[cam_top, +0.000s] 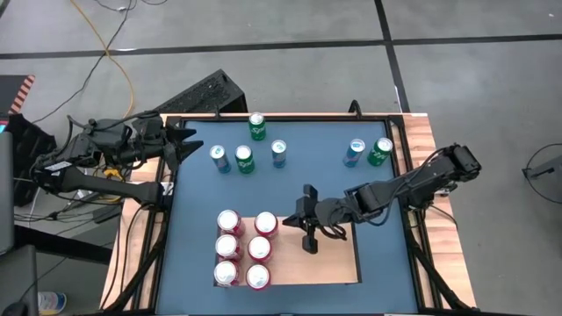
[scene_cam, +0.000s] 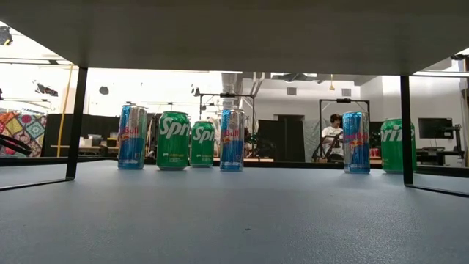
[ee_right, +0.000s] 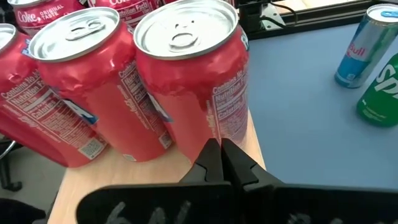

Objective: Place canned beverage on shelf
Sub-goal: Put the orange soda can on the shelf aligned with the other orange soda cans

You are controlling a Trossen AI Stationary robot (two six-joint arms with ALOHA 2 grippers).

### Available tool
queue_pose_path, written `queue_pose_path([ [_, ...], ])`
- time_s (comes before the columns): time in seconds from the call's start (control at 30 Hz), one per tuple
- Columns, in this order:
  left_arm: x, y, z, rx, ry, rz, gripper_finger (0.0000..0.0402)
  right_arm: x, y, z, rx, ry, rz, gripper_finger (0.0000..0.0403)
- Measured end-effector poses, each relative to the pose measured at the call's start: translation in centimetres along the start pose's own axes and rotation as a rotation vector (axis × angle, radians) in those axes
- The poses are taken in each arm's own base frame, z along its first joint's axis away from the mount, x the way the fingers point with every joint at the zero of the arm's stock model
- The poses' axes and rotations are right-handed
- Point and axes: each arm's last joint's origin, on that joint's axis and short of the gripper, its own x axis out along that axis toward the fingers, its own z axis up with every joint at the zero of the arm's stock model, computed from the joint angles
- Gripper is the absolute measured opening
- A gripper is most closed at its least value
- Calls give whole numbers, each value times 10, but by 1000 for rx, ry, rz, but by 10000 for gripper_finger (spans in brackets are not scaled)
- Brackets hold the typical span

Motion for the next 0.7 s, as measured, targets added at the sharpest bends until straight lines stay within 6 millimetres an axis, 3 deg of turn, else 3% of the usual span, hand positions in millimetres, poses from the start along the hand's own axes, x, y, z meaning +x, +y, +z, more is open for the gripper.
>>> queue_pose_path([
  [0.7, 0, 0, 0, 5, -6, 10, 309, 3, -11, 3, -11, 18, 19, 0],
])
